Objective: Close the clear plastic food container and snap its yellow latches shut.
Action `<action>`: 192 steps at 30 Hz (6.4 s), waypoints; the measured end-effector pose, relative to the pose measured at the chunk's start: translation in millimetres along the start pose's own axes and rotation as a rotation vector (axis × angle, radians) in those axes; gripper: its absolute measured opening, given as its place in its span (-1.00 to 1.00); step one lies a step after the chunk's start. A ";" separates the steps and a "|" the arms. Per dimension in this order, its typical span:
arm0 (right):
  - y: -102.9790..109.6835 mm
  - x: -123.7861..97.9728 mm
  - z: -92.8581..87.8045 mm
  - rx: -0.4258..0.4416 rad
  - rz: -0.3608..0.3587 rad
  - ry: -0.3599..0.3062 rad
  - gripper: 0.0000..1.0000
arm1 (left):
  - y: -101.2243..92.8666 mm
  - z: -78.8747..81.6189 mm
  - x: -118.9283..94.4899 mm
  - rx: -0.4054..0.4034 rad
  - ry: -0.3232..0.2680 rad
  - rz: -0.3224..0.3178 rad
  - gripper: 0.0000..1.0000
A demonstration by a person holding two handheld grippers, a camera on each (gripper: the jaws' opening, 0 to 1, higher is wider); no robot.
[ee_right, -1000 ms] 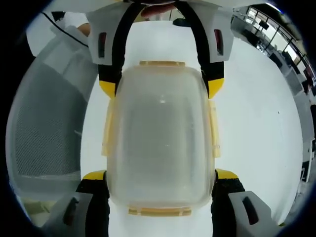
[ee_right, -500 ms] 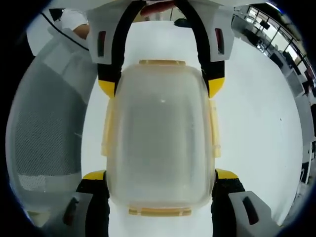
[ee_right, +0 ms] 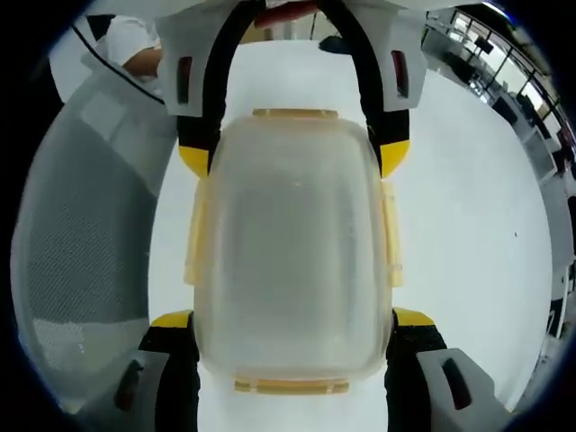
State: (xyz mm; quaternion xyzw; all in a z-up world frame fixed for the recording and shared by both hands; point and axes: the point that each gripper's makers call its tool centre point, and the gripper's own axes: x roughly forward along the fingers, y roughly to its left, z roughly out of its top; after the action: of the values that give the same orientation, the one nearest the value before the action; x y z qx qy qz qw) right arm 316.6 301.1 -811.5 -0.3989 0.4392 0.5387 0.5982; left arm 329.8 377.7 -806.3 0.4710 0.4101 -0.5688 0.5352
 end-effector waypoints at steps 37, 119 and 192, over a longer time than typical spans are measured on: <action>2.4 9.8 30.7 -0.011 -0.003 0.037 0.72 | -3.4 -31.3 -7.8 -0.020 -0.033 0.008 0.67; -82.8 11.4 35.4 0.005 -0.003 0.009 0.74 | 82.6 -34.8 -2.5 -0.035 -0.026 0.007 0.71; -95.2 11.0 44.9 -0.035 -0.025 -0.078 1.00 | 102.3 -41.6 0.5 0.063 0.057 0.058 0.99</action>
State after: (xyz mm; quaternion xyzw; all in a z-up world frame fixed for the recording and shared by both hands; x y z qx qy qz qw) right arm 415.9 337.4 -808.4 -0.3935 0.4013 0.5538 0.6143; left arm 435.6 408.7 -812.1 0.5152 0.3931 -0.5523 0.5244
